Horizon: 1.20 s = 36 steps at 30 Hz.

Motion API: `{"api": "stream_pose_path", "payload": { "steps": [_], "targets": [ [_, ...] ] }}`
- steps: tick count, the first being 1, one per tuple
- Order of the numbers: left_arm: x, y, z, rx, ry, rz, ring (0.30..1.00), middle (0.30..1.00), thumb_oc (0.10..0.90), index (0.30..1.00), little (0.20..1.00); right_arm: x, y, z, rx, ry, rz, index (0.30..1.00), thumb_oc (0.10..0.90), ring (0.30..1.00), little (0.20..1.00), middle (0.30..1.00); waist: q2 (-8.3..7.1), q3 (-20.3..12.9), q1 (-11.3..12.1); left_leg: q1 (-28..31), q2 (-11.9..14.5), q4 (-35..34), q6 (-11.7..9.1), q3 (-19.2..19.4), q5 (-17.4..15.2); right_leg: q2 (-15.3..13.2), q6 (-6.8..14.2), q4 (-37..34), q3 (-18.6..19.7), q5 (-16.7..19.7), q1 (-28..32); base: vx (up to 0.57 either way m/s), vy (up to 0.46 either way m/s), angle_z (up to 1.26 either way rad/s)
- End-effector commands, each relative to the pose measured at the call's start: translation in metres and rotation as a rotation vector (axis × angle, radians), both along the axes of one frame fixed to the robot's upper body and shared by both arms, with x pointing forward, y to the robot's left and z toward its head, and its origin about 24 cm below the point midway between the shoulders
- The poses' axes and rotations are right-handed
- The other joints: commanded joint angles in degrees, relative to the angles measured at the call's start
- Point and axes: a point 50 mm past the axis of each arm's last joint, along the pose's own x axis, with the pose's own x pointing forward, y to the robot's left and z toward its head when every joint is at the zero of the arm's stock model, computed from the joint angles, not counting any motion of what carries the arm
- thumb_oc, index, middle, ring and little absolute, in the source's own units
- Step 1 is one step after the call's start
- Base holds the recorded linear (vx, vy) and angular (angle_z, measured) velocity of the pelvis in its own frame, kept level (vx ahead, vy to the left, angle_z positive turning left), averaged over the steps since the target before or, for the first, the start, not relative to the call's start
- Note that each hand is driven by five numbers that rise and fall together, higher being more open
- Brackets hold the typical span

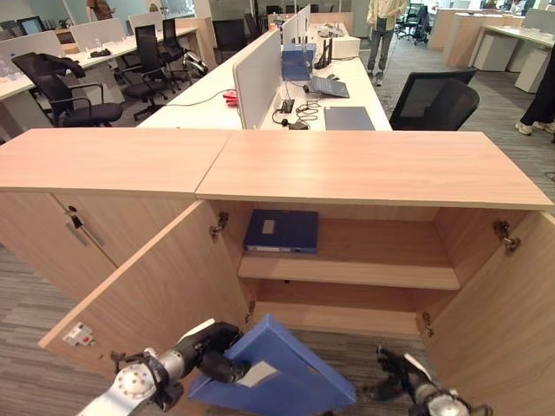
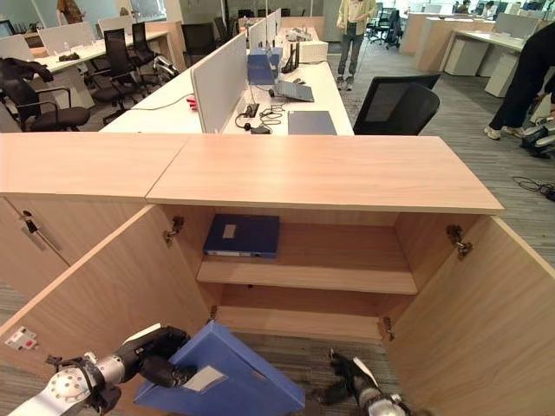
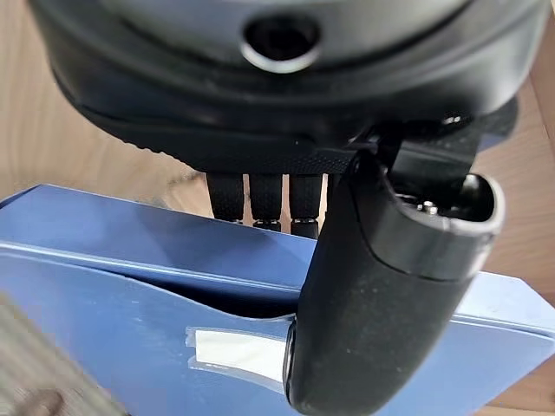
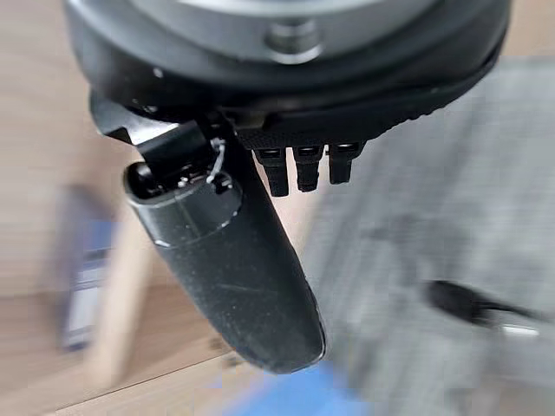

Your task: Put the empty folder in the office cabinet

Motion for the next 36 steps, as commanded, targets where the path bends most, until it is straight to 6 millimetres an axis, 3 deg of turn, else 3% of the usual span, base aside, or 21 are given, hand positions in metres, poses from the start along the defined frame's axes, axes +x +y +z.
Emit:
{"api": "stream_pose_path", "payload": {
  "steps": [1, 6, 13, 19, 25, 31, 32, 36],
  "targets": [
    [0.044, 0.007, 0.054, 0.123, -0.37, -0.02, 0.3, 0.3, 0.4, 0.3, 0.3, 0.048, -0.025, 0.057, -0.221, -0.265, 0.168, 0.9, 0.8, 0.9, 0.9, 0.9, -0.49, -0.1, -0.2, -1.4, -1.5, -0.1, -1.0, -3.3, -3.1, 0.7, 3.5, 0.5, -1.4, -9.8, 7.0, 0.0, 0.0, 0.0],
    [0.051, 0.008, 0.067, 0.197, -0.499, 0.029, 0.3, 0.3, 0.4, 0.3, 0.3, 0.061, -0.022, 0.082, -0.361, -0.346, 0.32, 0.9, 0.8, 0.9, 0.9, 0.9, -0.82, 0.1, 0.5, -1.5, -1.7, -0.1, -1.0, -3.3, -2.6, 0.6, 3.2, 0.5, -1.7, -9.5, 6.8, 0.0, -0.001, 0.03],
    [0.061, -0.006, 0.08, 0.127, -0.597, 0.052, 0.3, 0.3, 0.4, 0.3, 0.3, 0.071, 0.007, 0.081, -0.264, -0.364, 0.378, 0.9, 0.8, 0.9, 0.9, 0.9, -0.92, 0.4, 1.1, -1.7, -1.8, -0.1, -1.0, -3.9, -2.3, 0.5, 2.8, 0.5, -1.9, -9.3, 6.9, 0.0, 0.0, 0.0],
    [0.067, -0.012, 0.092, 0.118, -0.654, 0.011, 0.3, 0.3, 0.4, 0.3, 0.3, 0.083, 0.042, 0.098, -0.095, -0.422, 0.493, 0.9, 0.8, 0.9, 0.9, 0.9, -0.97, 0.2, 1.7, -1.8, -1.9, -0.1, -1.2, -4.2, -2.1, 0.4, 2.8, 0.5, -2.1, -9.3, 6.9, 0.0, 0.0, 0.0],
    [0.071, -0.023, 0.103, 0.034, -0.694, -0.016, 0.3, 0.3, 0.4, 0.3, 0.3, 0.088, 0.054, 0.105, -0.025, -0.442, 0.53, 0.9, 0.8, 0.9, 0.9, 0.9, -0.9, 0.0, 2.0, -1.7, -1.9, -0.1, -1.2, -4.3, -2.1, 0.3, 2.9, 0.5, -2.3, -9.3, 7.0, 0.0, -0.001, 0.02],
    [0.072, -0.034, 0.117, -0.036, -0.74, -0.062, 0.3, 0.3, 0.4, 0.3, 0.3, 0.096, 0.061, 0.111, -0.051, -0.488, 0.549, 0.9, 0.8, 0.9, 0.9, 0.9, -0.75, -0.1, 2.1, -1.6, -1.9, -0.1, -1.2, -4.3, -2.1, 0.3, 2.8, 0.5, -2.3, -9.3, 7.0, 0.0, -0.001, 0.03],
    [0.073, -0.043, 0.127, -0.067, -0.755, -0.134, 0.3, 0.3, 0.4, 0.3, 0.3, 0.101, 0.066, 0.118, -0.09, -0.528, 0.586, 0.9, 0.8, 0.9, 0.9, 0.9, -0.63, -0.3, 2.1, -1.6, -1.8, -0.1, -1.2, -4.3, -2.1, 0.4, 2.9, 0.5, -2.3, -9.3, 7.1, 0.0, 0.0, 0.0],
    [0.073, -0.048, 0.136, -0.084, -0.757, -0.192, 0.3, 0.3, 0.4, 0.3, 0.3, 0.106, 0.07, 0.128, -0.14, -0.573, 0.625, 0.9, 0.8, 0.9, 0.9, 0.9, -0.48, -0.4, 2.1, -1.5, -1.8, -0.1, -1.2, -4.4, -2.1, 0.3, 3.0, 0.5, -2.4, -9.3, 7.1, 0.0, 0.0, 0.0]
  ]
}}
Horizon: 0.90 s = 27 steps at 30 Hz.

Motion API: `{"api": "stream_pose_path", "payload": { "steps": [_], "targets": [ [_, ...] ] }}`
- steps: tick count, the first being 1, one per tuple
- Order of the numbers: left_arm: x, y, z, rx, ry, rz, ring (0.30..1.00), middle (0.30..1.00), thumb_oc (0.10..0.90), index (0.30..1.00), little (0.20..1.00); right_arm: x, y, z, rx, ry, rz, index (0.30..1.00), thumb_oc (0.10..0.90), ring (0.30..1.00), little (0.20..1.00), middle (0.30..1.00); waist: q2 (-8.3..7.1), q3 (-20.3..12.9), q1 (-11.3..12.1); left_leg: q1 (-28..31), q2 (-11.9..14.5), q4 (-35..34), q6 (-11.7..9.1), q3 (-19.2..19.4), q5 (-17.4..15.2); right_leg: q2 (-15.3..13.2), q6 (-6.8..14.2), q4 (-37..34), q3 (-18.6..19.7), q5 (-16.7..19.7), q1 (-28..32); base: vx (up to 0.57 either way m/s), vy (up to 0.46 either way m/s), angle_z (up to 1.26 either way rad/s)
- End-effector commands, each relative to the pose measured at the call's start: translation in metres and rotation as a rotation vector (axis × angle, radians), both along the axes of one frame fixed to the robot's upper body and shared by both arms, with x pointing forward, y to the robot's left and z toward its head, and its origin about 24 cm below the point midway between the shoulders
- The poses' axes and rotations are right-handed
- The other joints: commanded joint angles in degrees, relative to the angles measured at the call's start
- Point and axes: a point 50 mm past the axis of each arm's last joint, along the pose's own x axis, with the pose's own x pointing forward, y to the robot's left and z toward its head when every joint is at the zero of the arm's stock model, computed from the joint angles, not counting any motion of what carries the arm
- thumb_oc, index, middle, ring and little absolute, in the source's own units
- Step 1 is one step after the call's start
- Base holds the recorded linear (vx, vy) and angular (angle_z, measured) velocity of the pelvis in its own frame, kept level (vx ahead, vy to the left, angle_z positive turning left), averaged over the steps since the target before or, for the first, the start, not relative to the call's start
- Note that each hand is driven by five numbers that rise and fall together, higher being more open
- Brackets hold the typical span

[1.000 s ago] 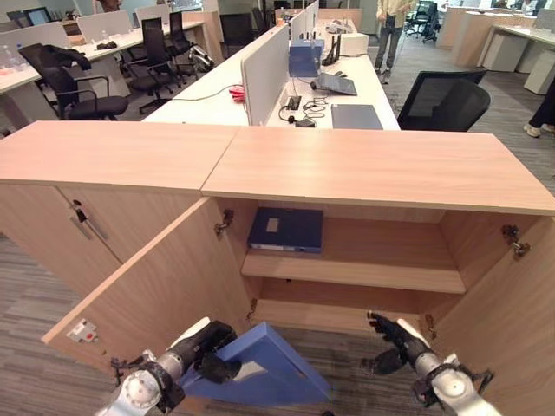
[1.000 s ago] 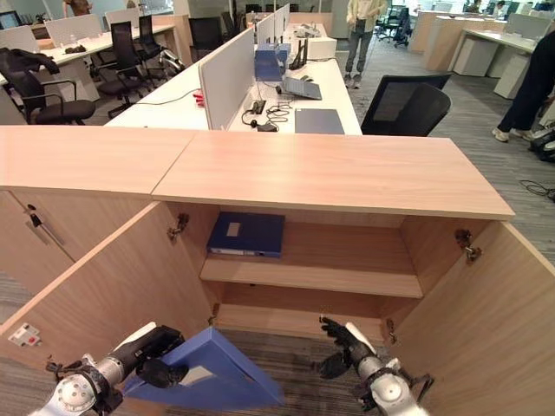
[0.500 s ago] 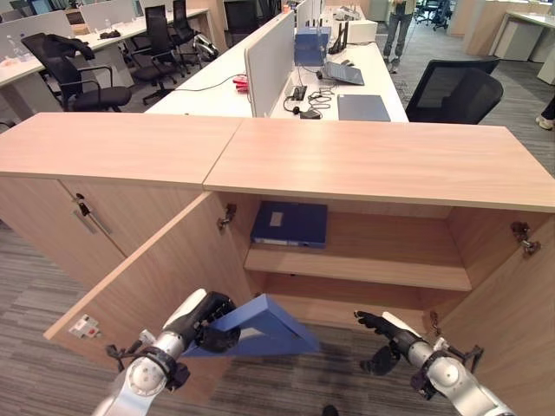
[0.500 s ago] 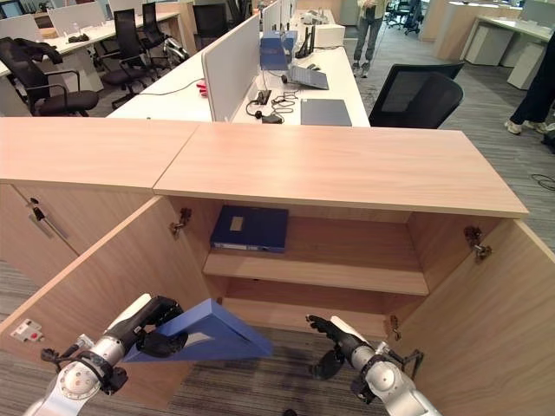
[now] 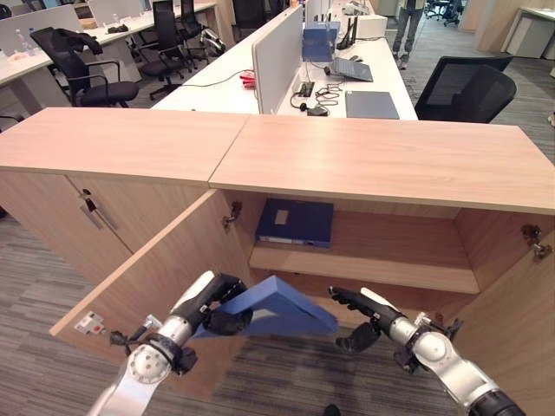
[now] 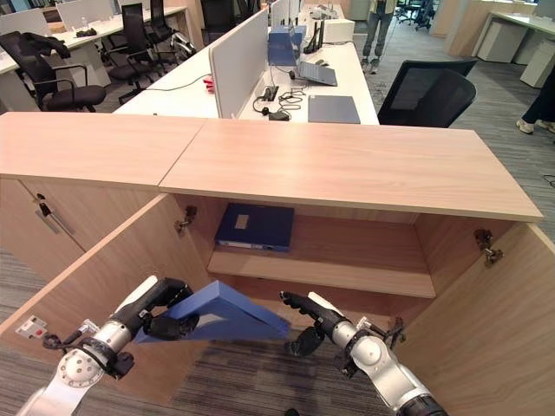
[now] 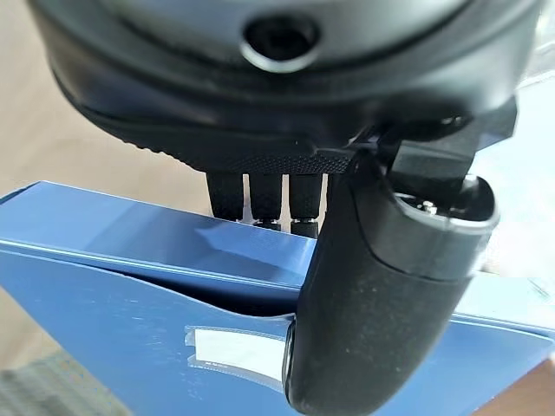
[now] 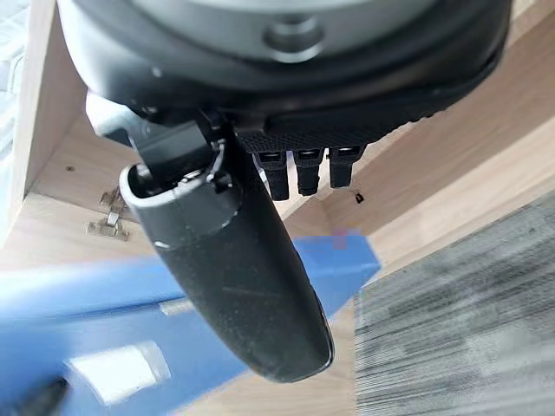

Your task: Put the empty folder in the office cabinet

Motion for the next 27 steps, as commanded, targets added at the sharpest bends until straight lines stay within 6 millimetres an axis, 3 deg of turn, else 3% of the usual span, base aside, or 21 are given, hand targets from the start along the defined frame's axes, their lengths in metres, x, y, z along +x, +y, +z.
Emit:
{"api": "stream_pose_path", "payload": {
  "steps": [1, 12, 17, 18, 19, 20, 22, 23, 24, 27],
  "targets": [
    [0.028, -0.023, 0.066, -0.076, -0.305, -0.173, 0.3, 0.3, 0.4, 0.3, 0.3, 0.035, 0.023, 0.052, 0.031, -0.28, 0.113, 0.9, 0.8, 0.9, 0.9, 0.9, -1.32, -2.9, 0.2, -2.2, -1.8, -0.4, -1.2, -3.1, -2.1, 0.5, 2.8, 0.5, -1.6, -8.7, 6.4, 0.0, 0.0, 0.0],
    [0.032, -0.04, 0.08, -0.128, -0.354, -0.245, 0.3, 0.3, 0.4, 0.3, 0.3, 0.035, 0.041, 0.051, 0.087, -0.266, 0.148, 0.9, 0.8, 0.9, 0.9, 0.9, -1.46, -3.1, 0.3, -2.1, -1.7, -0.4, -1.3, -3.3, -2.0, 0.5, 2.8, 0.5, -1.8, -8.8, 6.5, 0.0, 0.0, 0.0],
    [0.034, -0.06, 0.091, -0.237, -0.341, -0.358, 0.3, 0.3, 0.4, 0.3, 0.3, 0.033, 0.039, 0.061, 0.114, -0.285, 0.175, 0.9, 0.8, 0.9, 0.9, 0.9, -1.38, -3.3, -0.6, -2.2, -1.8, -0.4, -1.3, -3.2, -2.2, 0.5, 2.9, 0.5, -1.7, -8.6, 6.4, 0.0, 0.0, 0.0],
    [0.036, -0.075, 0.087, -0.285, -0.322, -0.394, 0.3, 0.3, 0.4, 0.3, 0.3, 0.03, 0.069, 0.043, 0.274, -0.165, 0.168, 0.9, 0.8, 0.9, 0.9, 0.9, -1.31, -3.2, -0.4, -1.9, -1.8, -0.4, -1.2, -3.3, -2.3, 0.4, 2.7, 0.5, -1.7, -8.7, 6.8, 0.0, 0.0, 0.0],
    [0.037, -0.075, 0.087, -0.284, -0.323, -0.394, 0.3, 0.3, 0.4, 0.3, 0.3, 0.031, 0.069, 0.043, 0.276, -0.167, 0.168, 0.9, 0.8, 0.9, 0.9, 0.9, -1.4, -3.2, -0.4, -2.0, -1.8, -0.4, -1.3, -3.3, -2.1, 0.4, 2.7, 0.5, -1.7, -8.6, 6.6, -0.01, -0.001, 0.04],
    [0.039, -0.08, 0.086, -0.293, -0.327, -0.39, 0.3, 0.3, 0.4, 0.3, 0.3, 0.026, 0.072, 0.016, 0.293, -0.027, 0.109, 0.9, 0.8, 0.9, 0.9, 0.9, -1.39, -3.3, -0.3, -2.2, -1.8, -0.4, -1.3, -3.5, -2.0, 0.4, 2.6, 0.5, -1.8, -8.7, 6.6, 0.0, 0.0, 0.0],
    [0.038, -0.079, 0.087, -0.277, -0.331, -0.395, 0.3, 0.3, 0.4, 0.3, 0.3, 0.023, 0.077, 0.016, 0.355, 0.012, 0.107, 0.361, 0.441, 0.361, 0.361, 0.361, -1.47, -3.3, -0.3, -2.3, -1.8, -0.4, -1.3, -3.5, -2.1, 0.4, 2.6, 0.5, -1.8, -8.7, 6.5, 0.0, 0.0, 0.0],
    [0.036, -0.077, 0.088, -0.29, -0.326, -0.391, 0.3, 0.3, 0.4, 0.3, 0.3, 0.017, 0.078, 0.011, 0.413, 0.063, 0.085, 0.3, 0.4, 0.3, 0.3, 0.3, -1.5, -3.3, -0.3, -2.3, -1.8, -0.4, -1.4, -3.5, -2.1, 0.4, 2.6, 0.5, -1.8, -8.6, 6.5, 0.0, 0.0, 0.0],
    [0.032, -0.077, 0.086, -0.323, -0.305, -0.393, 0.3, 0.3, 0.4, 0.3, 0.3, 0.01, 0.079, 0.004, 0.519, 0.136, 0.018, 0.3, 0.4, 0.3, 0.3, 0.3, -1.56, -3.3, -0.3, -2.3, -1.8, -0.4, -1.5, -3.4, -2.1, 0.4, 2.6, 0.5, -1.9, -8.6, 6.5, 0.0, 0.0, 0.0],
    [0.032, -0.08, 0.08, -0.396, -0.251, -0.392, 0.3, 0.3, 0.4, 0.3, 0.3, 0.011, 0.081, 0.003, 0.599, 0.149, -0.045, 0.3, 0.4, 0.3, 0.3, 0.3, -1.49, -3.2, -0.3, -2.3, -1.8, -0.4, -1.5, -3.3, -2.0, 0.4, 2.7, 0.5, -1.9, -8.5, 6.4, 0.0, 0.0, 0.0]
  ]
}}
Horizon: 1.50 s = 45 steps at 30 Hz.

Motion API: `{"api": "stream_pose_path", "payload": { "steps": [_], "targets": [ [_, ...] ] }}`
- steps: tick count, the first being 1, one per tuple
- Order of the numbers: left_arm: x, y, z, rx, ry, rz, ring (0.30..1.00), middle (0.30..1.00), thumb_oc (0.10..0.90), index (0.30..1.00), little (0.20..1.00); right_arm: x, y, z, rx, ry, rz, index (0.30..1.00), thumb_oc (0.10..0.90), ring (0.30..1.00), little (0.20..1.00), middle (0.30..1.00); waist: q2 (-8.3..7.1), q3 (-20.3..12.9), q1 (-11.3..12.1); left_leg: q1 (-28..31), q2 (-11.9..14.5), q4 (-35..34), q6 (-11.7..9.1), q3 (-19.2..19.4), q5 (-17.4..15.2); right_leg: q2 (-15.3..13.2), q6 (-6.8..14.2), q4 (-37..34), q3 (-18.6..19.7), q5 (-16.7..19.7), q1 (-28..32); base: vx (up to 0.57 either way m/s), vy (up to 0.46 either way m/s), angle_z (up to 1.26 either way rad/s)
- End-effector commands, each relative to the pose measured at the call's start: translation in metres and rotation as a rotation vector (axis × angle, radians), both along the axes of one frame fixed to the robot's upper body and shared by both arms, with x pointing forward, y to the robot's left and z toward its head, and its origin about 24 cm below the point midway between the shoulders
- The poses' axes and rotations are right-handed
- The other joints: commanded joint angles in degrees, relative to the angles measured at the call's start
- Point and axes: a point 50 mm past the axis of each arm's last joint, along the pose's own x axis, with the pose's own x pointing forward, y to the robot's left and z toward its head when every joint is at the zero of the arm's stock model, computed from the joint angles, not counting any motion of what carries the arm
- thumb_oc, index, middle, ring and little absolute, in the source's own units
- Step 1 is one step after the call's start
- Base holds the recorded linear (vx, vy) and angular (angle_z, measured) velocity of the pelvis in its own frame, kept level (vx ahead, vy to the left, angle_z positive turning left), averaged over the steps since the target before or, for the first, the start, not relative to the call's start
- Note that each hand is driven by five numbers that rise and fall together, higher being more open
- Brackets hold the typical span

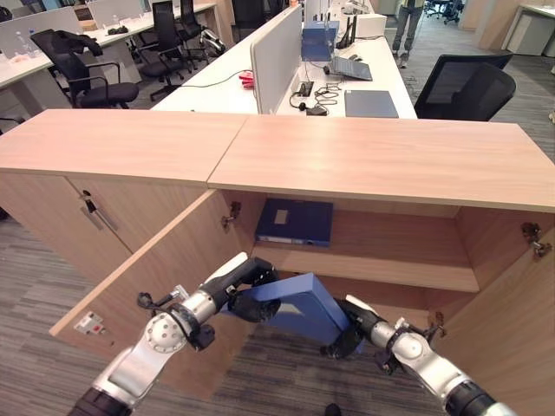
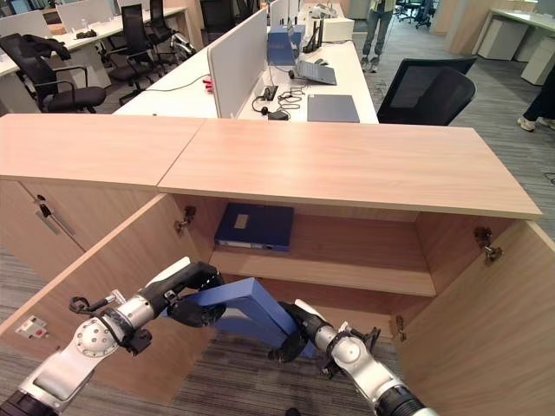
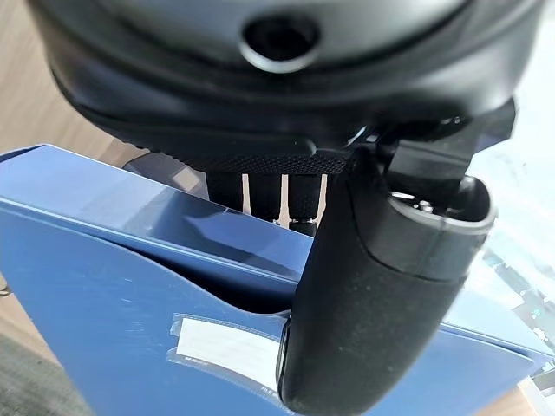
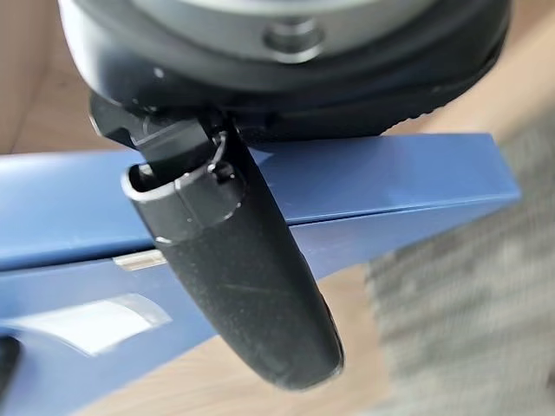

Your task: Put the empty folder in the office cabinet

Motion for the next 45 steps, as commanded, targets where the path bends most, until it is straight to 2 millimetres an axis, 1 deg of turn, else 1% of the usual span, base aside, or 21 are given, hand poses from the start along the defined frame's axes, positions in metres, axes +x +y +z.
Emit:
{"api": "stream_pose_path", "payload": {
  "steps": [1, 6, 17, 18, 19, 20, 22, 23, 24, 28, 29, 31, 32, 34, 35, 36, 37, 41, 42, 43, 45],
  "targets": [
    [0.012, -0.051, 0.066, -0.365, -0.245, -0.197, 0.3, 0.3, 0.4, 0.3, 0.3, 0.031, 0.053, 0.045, 0.346, -0.15, -0.001, 0.3, 0.4, 0.3, 0.3, 0.3, -1.62, -3.3, -0.1, -2.3, -1.8, -0.4, -1.3, -2.9, -2.2, 0.4, 3.0, 0.5, -1.1, -8.4, 6.3, 0.0, 0.0, 0.0],
    [0.012, -0.055, 0.063, -0.432, -0.185, -0.215, 0.3, 0.3, 0.4, 0.3, 0.3, 0.031, 0.052, 0.045, 0.333, -0.179, -0.023, 0.3, 0.4, 0.3, 0.3, 0.3, -1.37, -3.2, -0.4, -2.3, -1.9, -0.4, -1.2, -2.9, -2.2, 0.4, 3.1, 0.5, -1.2, -8.4, 6.4, 0.0, 0.0, 0.0],
    [0.011, -0.055, 0.06, -0.428, -0.121, -0.25, 0.3, 0.3, 0.4, 0.3, 0.3, 0.011, 0.05, 0.018, 0.371, -0.036, -0.09, 0.3, 0.4, 0.3, 0.3, 0.3, -1.19, -2.9, -1.0, -2.2, -1.8, -0.4, -1.4, -2.6, -2.2, 0.5, 3.2, 0.5, -1.1, -8.4, 6.3, 0.0, 0.0, 0.0],
    [0.01, -0.054, 0.059, -0.427, -0.104, -0.251, 0.488, 0.488, 0.525, 0.488, 0.488, 0.009, 0.048, 0.014, 0.369, -0.018, -0.106, 0.3, 0.4, 0.3, 0.3, 0.3, -1.15, -3.0, -1.0, -2.3, -1.8, -0.4, -1.5, -2.5, -2.2, 0.5, 3.2, 0.5, -1.1, -8.5, 6.3, 0.0, 0.0, 0.0],
    [0.01, -0.054, 0.059, -0.427, -0.103, -0.251, 0.559, 0.559, 0.573, 0.559, 0.559, 0.008, 0.048, 0.014, 0.369, -0.017, -0.106, 0.3, 0.4, 0.3, 0.3, 0.3, -1.11, -2.9, -1.0, -2.0, -1.7, -0.4, -1.5, -2.6, -2.6, 0.6, 3.2, 0.5, -1.1, -8.8, 6.6, 0.0, 0.0, 0.0],
    [0.012, -0.049, 0.056, -0.429, -0.079, -0.234, 0.9, 0.9, 0.8, 0.9, 0.9, 0.005, 0.043, 0.007, 0.349, 0.006, -0.124, 0.3, 0.4, 0.3, 0.3, 0.3, -1.07, -2.8, -1.1, -1.9, -1.7, -0.4, -1.5, -2.5, -2.6, 0.6, 3.3, 0.5, -1.1, -8.9, 6.7, 0.0, 0.0, 0.0],
    [0.012, -0.046, 0.056, -0.439, -0.074, -0.218, 0.9, 0.9, 0.8, 0.9, 0.9, 0.003, 0.04, 0.004, 0.334, 0.015, -0.13, 0.3, 0.4, 0.3, 0.3, 0.3, -1.08, -2.9, -1.1, -1.9, -1.7, -0.4, -1.6, -2.5, -2.6, 0.6, 3.3, 0.5, -1.2, -8.9, 6.7, 0.0, 0.0, 0.0],
    [0.015, -0.035, 0.049, -0.435, -0.06, -0.153, 0.9, 0.9, 0.8, 0.9, 0.9, -0.001, 0.028, -0.003, 0.27, 0.028, -0.139, 0.3, 0.4, 0.3, 0.3, 0.3, -1.08, -2.9, -1.1, -1.9, -1.7, -0.4, -1.6, -2.5, -2.6, 0.5, 3.4, 0.5, -1.3, -8.9, 6.7, 0.0, 0.0, 0.0],
    [0.015, -0.035, 0.049, -0.435, -0.06, -0.153, 0.9, 0.9, 0.8, 0.9, 0.9, -0.001, 0.028, -0.003, 0.27, 0.028, -0.139, 0.3, 0.4, 0.3, 0.3, 0.3, -1.08, -2.9, -1.1, -1.9, -1.7, -0.4, -1.6, -2.5, -2.6, 0.5, 3.4, 0.5, -1.3, -8.9, 6.7, 0.0, 0.0, 0.0],
    [0.015, 0.011, 0.034, -0.388, -0.113, 0.124, 0.9, 0.9, 0.8, 0.9, 0.9, -0.012, -0.018, -0.014, -0.014, -0.007, -0.115, 0.3, 0.4, 0.3, 0.3, 0.3, -1.39, -2.9, -0.9, -1.9, -1.7, -0.4, -1.6, -2.8, -2.7, 0.4, 3.3, 0.5, -1.5, -9.1, 6.7, 0.0, 0.0, 0.0],
    [0.015, 0.012, 0.034, -0.388, -0.113, 0.124, 0.9, 0.9, 0.8, 0.9, 0.9, -0.012, -0.018, -0.014, -0.014, -0.007, -0.115, 0.3, 0.4, 0.3, 0.3, 0.3, -1.39, -2.9, -0.9, -1.9, -1.7, -0.4, -1.6, -2.8, -2.7, 0.4, 3.3, 0.5, -1.5, -9.1, 6.7, 0.0, 0.0, 0.0],
    [0.013, 0.031, 0.024, -0.384, -0.128, 0.261, 0.9, 0.9, 0.8, 0.9, 0.9, -0.016, -0.04, -0.018, -0.112, -0.005, -0.153, 0.3, 0.4, 0.3, 0.3, 0.3, -1.6, -2.9, -0.8, -1.9, -1.7, -0.4, -1.6, -2.9, -2.7, 0.4, 3.2, 0.5, -1.7, -9.2, 6.8, 0.0, 0.0, 0.0],
    [0.006, 0.05, 0.013, -0.379, -0.138, 0.395, 0.9, 0.9, 0.8, 0.9, 0.9, -0.022, -0.064, -0.021, -0.18, 0.007, -0.224, 0.3, 0.4, 0.3, 0.3, 0.3, -1.71, -2.9, -0.8, -2.0, -1.7, -0.4, -1.5, -3.1, -2.8, 0.4, 3.2, 0.5, -1.8, -9.3, 6.8, 0.03, -0.007, 0.03],
    [-0.004, 0.064, 0.006, -0.382, -0.142, 0.488, 0.9, 0.9, 0.8, 0.9, 0.9, -0.028, -0.088, -0.02, -0.241, 0.008, -0.301, 0.3, 0.4, 0.3, 0.3, 0.3, -1.83, -2.8, -0.8, -2.1, -1.8, -0.4, -1.5, -3.2, -2.9, 0.4, 3.2, 0.5, -1.8, -9.4, 6.7, 0.02, -0.002, 0.01],
    [-0.004, 0.064, 0.006, -0.382, -0.141, 0.488, 0.9, 0.9, 0.8, 0.9, 0.9, -0.028, -0.089, -0.02, -0.242, 0.009, -0.3, 0.3, 0.4, 0.3, 0.3, 0.3, -1.79, -2.8, -0.8, -2.1, -1.8, -0.4, -1.5, -3.2, -2.9, 0.4, 3.2, 0.5, -1.9, -9.5, 6.8, 0.0, 0.0, 0.0],
    [-0.009, 0.069, 0.003, -0.384, -0.142, 0.522, 0.9, 0.9, 0.8, 0.9, 0.9, -0.03, -0.099, -0.02, -0.259, 0.012, -0.34, 0.3, 0.4, 0.3, 0.3, 0.3, -1.88, -2.7, -0.8, -2.1, -1.7, -0.4, -1.5, -3.3, -2.9, 0.4, 3.2, 0.5, -1.9, -9.5, 6.7, 0.0, 0.0, 0.0],
    [-0.019, 0.078, -0.005, -0.408, -0.134, 0.597, 0.9, 0.9, 0.8, 0.9, 0.9, -0.036, -0.12, -0.02, -0.274, 0.019, -0.458, 0.3, 0.4, 0.3, 0.3, 0.3, -1.9, -2.6, -0.9, -2.2, -1.7, -0.4, -1.4, -3.4, -3.0, 0.3, 3.2, 0.5, -2.1, -9.5, 6.7, 0.0, 0.0, 0.0],
    [-0.034, 0.09, -0.018, -0.47, -0.121, 0.732, 0.9, 0.9, 0.8, 0.9, 0.9, -0.043, -0.137, -0.02, -0.196, 0.029, -0.657, 0.3, 0.4, 0.3, 0.3, 0.3, -2.04, -2.2, -0.9, -2.5, -1.7, -0.4, -1.4, -3.6, -2.9, 0.4, 3.0, 0.5, -2.2, -9.6, 6.5, 0.01, -0.005, 0.07],
    [-0.034, 0.09, -0.018, -0.47, -0.121, 0.732, 0.9, 0.9, 0.8, 0.9, 0.9, -0.043, -0.137, -0.02, -0.196, 0.029, -0.657, 0.3, 0.4, 0.3, 0.3, 0.3, -2.04, -2.2, -0.9, -2.5, -1.7, -0.4, -1.4, -3.6, -2.9, 0.4, 3.0, 0.5, -2.2, -9.6, 6.5, 0.01, -0.015, 0.09],
    [-0.043, 0.094, -0.028, -0.497, -0.098, 0.797, 0.9, 0.9, 0.8, 0.9, 0.9, -0.043, -0.141, -0.019, -0.128, 0.02, -0.756, 0.3, 0.4, 0.3, 0.3, 0.3, -2.11, -2.0, -0.8, -2.6, -1.7, -0.4, -1.4, -3.8, -3.0, 0.4, 2.9, 0.5, -2.3, -9.7, 6.4, 0.01, -0.015, 0.08],
    [-0.048, 0.096, -0.037, -0.562, -0.08, 0.879, 0.9, 0.9, 0.8, 0.9, 0.9, -0.033, -0.137, -0.013, 0.065, -0.016, -0.899, 0.3, 0.4, 0.3, 0.3, 0.3, -2.11, -1.6, -0.7, -3.0, -1.7, -0.4, -1.5, -3.9, -2.8, 0.5, 2.8, 0.5, -2.4, -9.6, 6.1, 0.01, -0.017, 0.08]
  ]
}}
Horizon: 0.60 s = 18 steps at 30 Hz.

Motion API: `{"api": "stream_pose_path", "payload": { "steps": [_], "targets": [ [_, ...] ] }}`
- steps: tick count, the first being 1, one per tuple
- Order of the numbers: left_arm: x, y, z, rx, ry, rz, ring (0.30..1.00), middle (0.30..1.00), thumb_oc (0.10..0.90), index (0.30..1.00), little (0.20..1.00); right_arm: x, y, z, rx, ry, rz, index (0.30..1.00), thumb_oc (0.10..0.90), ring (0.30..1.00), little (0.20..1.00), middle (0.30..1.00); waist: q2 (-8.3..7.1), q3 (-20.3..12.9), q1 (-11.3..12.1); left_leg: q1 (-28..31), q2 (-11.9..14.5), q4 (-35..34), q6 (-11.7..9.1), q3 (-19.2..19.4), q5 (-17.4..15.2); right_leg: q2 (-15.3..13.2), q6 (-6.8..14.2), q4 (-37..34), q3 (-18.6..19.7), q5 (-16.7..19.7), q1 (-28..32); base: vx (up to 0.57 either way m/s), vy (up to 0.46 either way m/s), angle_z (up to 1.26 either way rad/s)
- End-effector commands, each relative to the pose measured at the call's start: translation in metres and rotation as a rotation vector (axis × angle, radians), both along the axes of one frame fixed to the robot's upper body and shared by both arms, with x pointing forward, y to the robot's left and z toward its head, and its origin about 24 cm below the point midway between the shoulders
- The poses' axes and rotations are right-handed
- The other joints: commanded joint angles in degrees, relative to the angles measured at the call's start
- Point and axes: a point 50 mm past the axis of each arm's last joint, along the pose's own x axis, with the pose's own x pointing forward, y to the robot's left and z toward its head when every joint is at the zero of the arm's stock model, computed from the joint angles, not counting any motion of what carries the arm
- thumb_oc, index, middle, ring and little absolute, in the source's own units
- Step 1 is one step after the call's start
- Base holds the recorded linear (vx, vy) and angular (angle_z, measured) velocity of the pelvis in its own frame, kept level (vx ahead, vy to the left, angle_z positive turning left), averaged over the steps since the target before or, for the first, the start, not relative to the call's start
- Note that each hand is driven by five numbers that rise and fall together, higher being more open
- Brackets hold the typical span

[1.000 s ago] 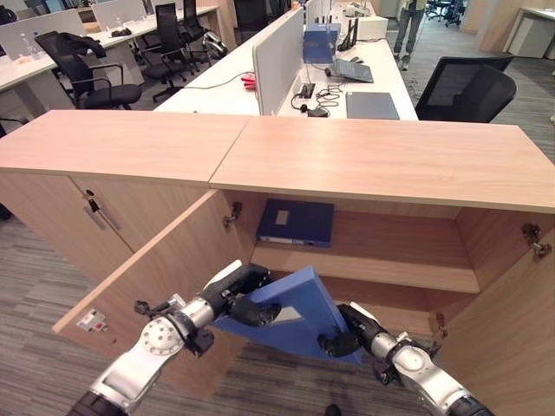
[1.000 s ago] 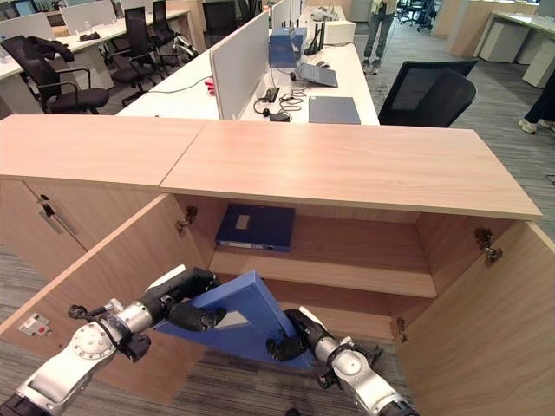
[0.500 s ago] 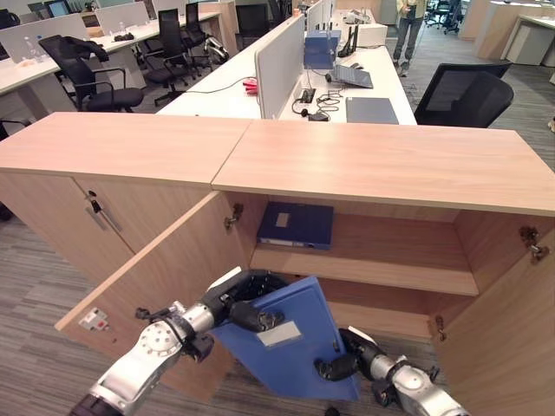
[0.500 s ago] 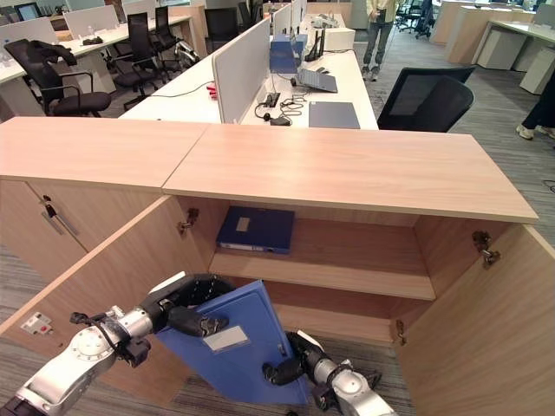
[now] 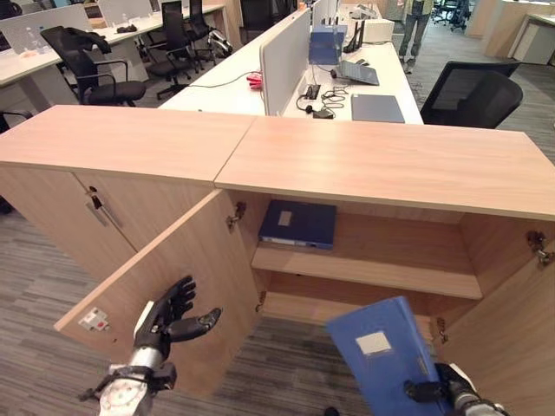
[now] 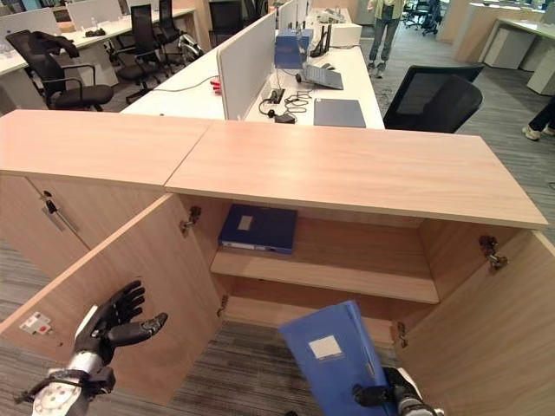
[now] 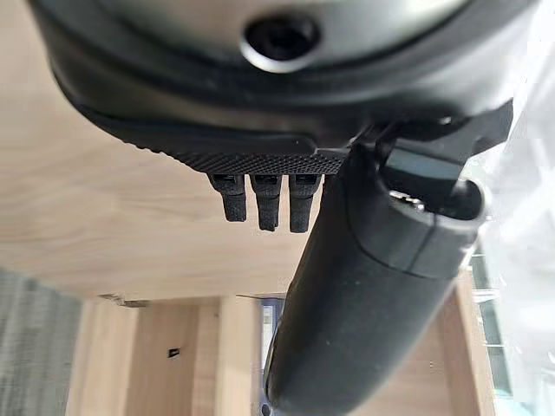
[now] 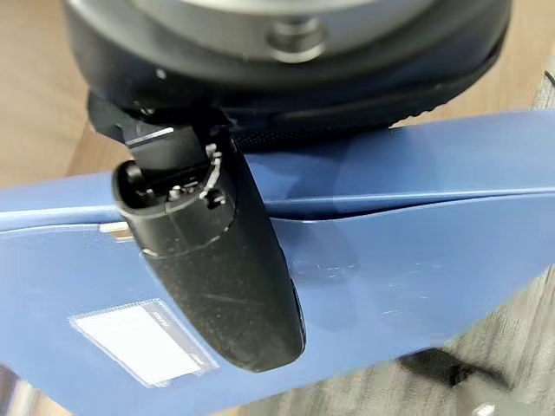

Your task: Put the empty folder in the office cabinet

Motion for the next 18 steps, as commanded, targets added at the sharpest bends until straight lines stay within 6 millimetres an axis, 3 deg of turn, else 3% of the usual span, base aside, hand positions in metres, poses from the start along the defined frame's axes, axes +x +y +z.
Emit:
{"api": "stream_pose_path", "payload": {
  "steps": [1, 4, 9, 13, 18],
  "targets": [
    [0.026, 0.011, 0.035, -0.016, -0.243, 0.077, 0.9, 0.9, 0.8, 0.9, 0.9, 0.07, 0.009, 0.039, 0.25, -0.42, -0.208, 0.3, 0.4, 0.3, 0.3, 0.3, -1.15, -1.0, -0.5, -2.6, -1.7, -0.2, -1.6, -2.4, -2.5, 0.7, 2.5, 0.5, -1.2, -9.1, 5.7, 0.0, -0.012, 0.05],
    [0.021, 0.011, 0.027, -0.059, -0.217, 0.109, 0.9, 0.9, 0.8, 0.9, 0.9, 0.078, 0.019, 0.049, 0.455, -0.564, -0.366, 0.3, 0.4, 0.3, 0.3, 0.3, -1.22, -0.7, -0.6, -3.3, -1.8, -0.2, -1.7, -2.7, -2.1, 0.6, 2.5, 0.5, -1.5, -8.9, 5.1, 0.0, -0.012, 0.04],
    [0.026, 0.006, 0.025, -0.104, -0.215, 0.105, 0.9, 0.9, 0.8, 0.9, 0.9, 0.111, 0.032, 0.085, 0.694, -0.802, -0.447, 0.3, 0.4, 0.3, 0.3, 0.3, -1.1, 0.2, -0.3, -4.7, -1.8, -0.2, -1.9, -3.2, -1.6, 0.4, 2.5, 0.5, -2.2, -8.5, 3.8, 0.0, -0.015, 0.08],
    [0.035, 0.005, 0.032, -0.067, -0.218, 0.056, 0.9, 0.9, 0.8, 0.9, 0.9, 0.134, 0.029, 0.115, 0.732, -0.94, -0.46, 0.3, 0.4, 0.3, 0.3, 0.3, -0.71, 0.9, 0.0, -6.4, -1.9, -0.2, -2.1, -3.8, -0.9, 0.3, 2.6, 0.5, -2.7, -8.2, 2.2, -0.01, -0.013, 0.12],
    [0.042, 0.009, 0.04, -0.012, -0.221, 0.023, 0.9, 0.9, 0.8, 0.9, 0.9, 0.155, 0.017, 0.138, 0.673, -0.987, -0.447, 0.3, 0.4, 0.3, 0.3, 0.3, -0.29, 2.0, 0.5, -8.6, -2.0, -0.2, -2.3, -4.4, 0.0, 0.2, 2.6, 0.5, -3.4, -7.7, 0.1, -0.02, -0.016, 0.13]
  ]
}}
